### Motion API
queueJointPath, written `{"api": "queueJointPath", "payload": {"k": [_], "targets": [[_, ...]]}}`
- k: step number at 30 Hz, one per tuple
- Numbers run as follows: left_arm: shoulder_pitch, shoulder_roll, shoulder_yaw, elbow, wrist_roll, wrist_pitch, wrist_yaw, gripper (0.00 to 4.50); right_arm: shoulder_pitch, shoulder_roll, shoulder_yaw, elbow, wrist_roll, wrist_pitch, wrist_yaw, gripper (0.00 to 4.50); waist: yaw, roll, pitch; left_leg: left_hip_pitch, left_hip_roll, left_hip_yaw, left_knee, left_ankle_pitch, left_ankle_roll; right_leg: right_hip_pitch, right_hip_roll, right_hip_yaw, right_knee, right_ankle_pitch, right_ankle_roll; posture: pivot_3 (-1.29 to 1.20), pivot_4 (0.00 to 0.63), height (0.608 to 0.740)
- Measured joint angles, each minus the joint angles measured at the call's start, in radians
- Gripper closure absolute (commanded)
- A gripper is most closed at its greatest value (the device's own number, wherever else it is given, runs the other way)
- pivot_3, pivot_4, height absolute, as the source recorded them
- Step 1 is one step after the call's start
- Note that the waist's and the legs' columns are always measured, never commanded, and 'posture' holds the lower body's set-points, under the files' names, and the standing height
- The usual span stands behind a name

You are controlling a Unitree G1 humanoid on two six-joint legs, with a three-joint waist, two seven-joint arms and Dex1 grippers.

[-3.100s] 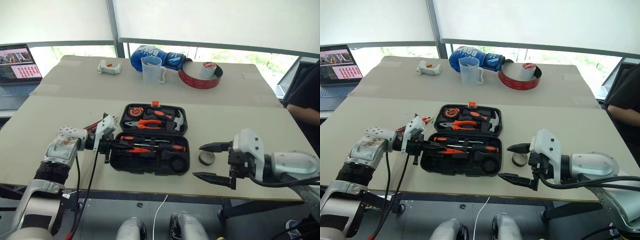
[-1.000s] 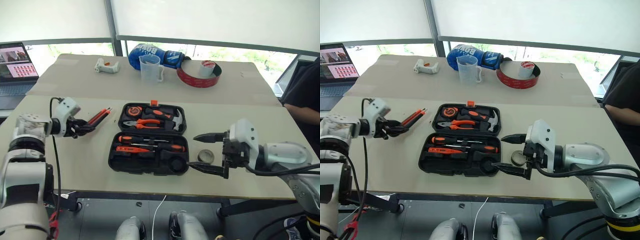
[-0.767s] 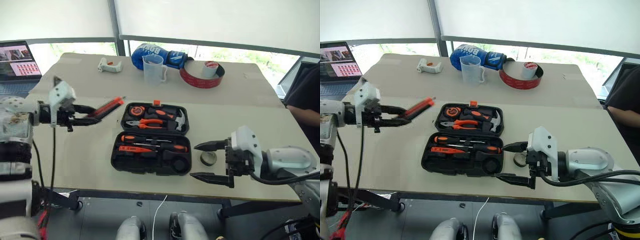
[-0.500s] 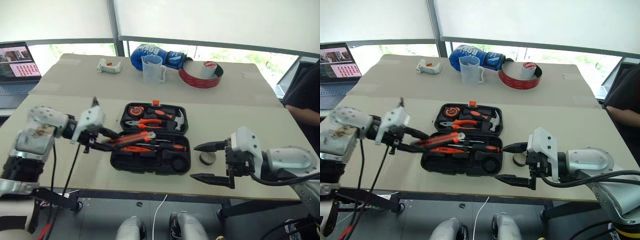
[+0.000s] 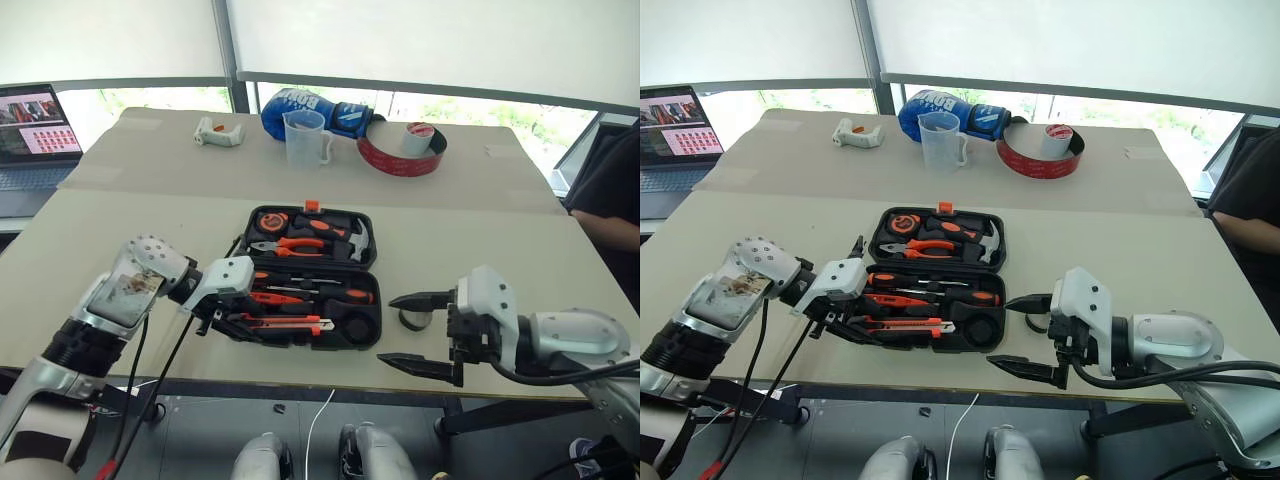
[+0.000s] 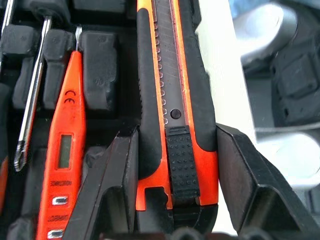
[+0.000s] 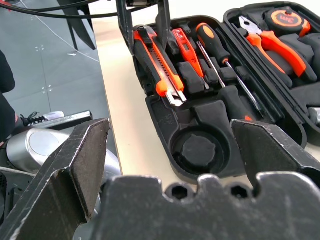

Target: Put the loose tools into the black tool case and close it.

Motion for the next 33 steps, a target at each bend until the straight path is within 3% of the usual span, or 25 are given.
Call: {"api": "queueJointPath", "payload": {"k": [1, 6, 13, 16, 19, 21, 26, 33], "targets": [[-0.010, -0.010, -0.004, 0.015, 0.004, -0.003, -0.002, 1.72, 0.001, 0.000, -0.002, -0.003, 0.000, 0.000, -0.008, 0.00, 0.000, 0.000, 0.000, 0.000, 0.000, 0.000, 0.000, 0.000, 0.000, 0.000, 0.000, 0.000, 0.000, 0.000, 0.000, 0.00, 0.150, 0.714], [-0.052, -0.025, -0.039, 0.032, -0.031, -0.002, -0.017, 0.15, 0.016, 0.000, -0.015, -0.016, 0.001, 0.000, -0.027, 0.00, 0.000, 0.000, 0.000, 0.000, 0.000, 0.000, 0.000, 0.000, 0.001, 0.000, 0.000, 0.000, 0.000, 0.000, 0.000, 0.00, 0.150, 0.714], [-0.088, -0.028, -0.020, 0.040, -0.082, 0.020, -0.019, 0.05, 0.036, 0.000, -0.016, -0.017, 0.001, 0.000, -0.031, 0.00, -0.001, 0.000, 0.000, 0.000, 0.000, 0.000, 0.000, 0.000, 0.001, 0.000, 0.000, 0.001, 0.000, 0.000, 0.000, 0.00, 0.150, 0.714], [-0.089, -0.028, 0.001, 0.066, -0.082, 0.015, -0.016, 0.72, 0.036, 0.000, -0.017, -0.017, 0.000, 0.000, -0.034, 0.00, -0.001, 0.000, 0.000, 0.000, 0.000, 0.000, 0.000, 0.000, 0.001, 0.000, 0.001, 0.001, 0.000, 0.000, 0.000, 0.00, 0.150, 0.714], [-0.083, -0.027, 0.004, 0.079, -0.085, -0.004, -0.016, 1.94, 0.035, 0.000, -0.016, -0.017, 0.000, 0.000, -0.034, 0.00, 0.000, 0.000, 0.000, 0.000, -0.001, 0.000, 0.000, 0.000, 0.001, 0.000, 0.001, 0.001, 0.000, 0.000, 0.000, 0.00, 0.150, 0.714], [-0.068, -0.027, 0.003, 0.079, -0.080, -0.029, -0.017, 2.40, 0.030, 0.000, -0.016, -0.015, -0.003, 0.000, -0.034, 0.00, 0.000, 0.000, 0.000, 0.000, -0.001, 0.000, 0.000, 0.000, 0.001, 0.000, 0.000, 0.001, 0.000, 0.000, 0.000, 0.00, 0.150, 0.714], [-0.042, -0.042, -0.006, 0.099, -0.047, -0.069, -0.017, 4.38, 0.028, 0.000, -0.016, -0.013, -0.011, 0.000, -0.031, 0.00, 0.000, 0.000, 0.000, 0.000, -0.001, 0.000, 0.000, 0.000, 0.001, 0.000, 0.001, 0.000, 0.000, 0.000, 0.000, 0.00, 0.150, 0.714], [-0.042, -0.063, -0.022, 0.116, 0.024, -0.162, 0.007, 4.45, 0.028, 0.000, -0.016, -0.013, -0.011, 0.000, -0.030, 0.00, 0.000, 0.000, 0.000, 0.001, -0.001, 0.000, 0.000, 0.000, 0.001, 0.001, 0.000, 0.001, 0.000, 0.000, 0.000, 0.00, 0.150, 0.714]]}}
